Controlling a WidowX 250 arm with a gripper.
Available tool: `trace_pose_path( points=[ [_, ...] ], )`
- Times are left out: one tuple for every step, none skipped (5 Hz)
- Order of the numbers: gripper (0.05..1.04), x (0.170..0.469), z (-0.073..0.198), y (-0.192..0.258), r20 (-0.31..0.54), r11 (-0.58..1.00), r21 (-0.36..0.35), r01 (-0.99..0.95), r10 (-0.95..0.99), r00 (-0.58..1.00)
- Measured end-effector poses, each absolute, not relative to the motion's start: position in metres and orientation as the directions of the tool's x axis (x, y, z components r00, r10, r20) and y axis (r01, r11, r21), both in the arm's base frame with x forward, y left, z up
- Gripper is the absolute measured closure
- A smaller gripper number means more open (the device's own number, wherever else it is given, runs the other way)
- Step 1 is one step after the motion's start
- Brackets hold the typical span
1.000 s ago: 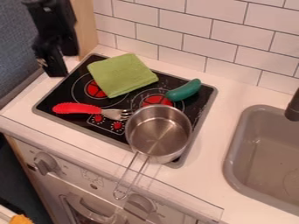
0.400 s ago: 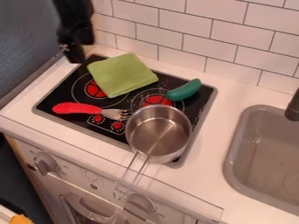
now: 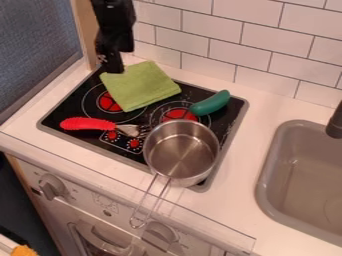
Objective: Put the green towel on the right burner
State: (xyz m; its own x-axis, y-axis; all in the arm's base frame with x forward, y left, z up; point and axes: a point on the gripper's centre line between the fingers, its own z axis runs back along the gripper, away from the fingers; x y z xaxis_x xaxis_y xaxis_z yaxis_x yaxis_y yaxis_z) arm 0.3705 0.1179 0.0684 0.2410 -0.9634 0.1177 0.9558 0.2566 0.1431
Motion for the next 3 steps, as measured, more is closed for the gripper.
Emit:
trace_pose_path(
  points=[
    [0.083, 0.376, 0.053, 0.119, 0.125, 0.277, 0.125, 0.953, -0.957, 0.261],
    [0.083, 0.38, 0.041, 0.119, 0.138, 0.303, 0.104, 0.947, -0.948, 0.288],
    [0.083, 0.381, 0.024, 0.12, 0.147, 0.315, 0.07, 0.947, -0.942, 0.302]
  ],
)
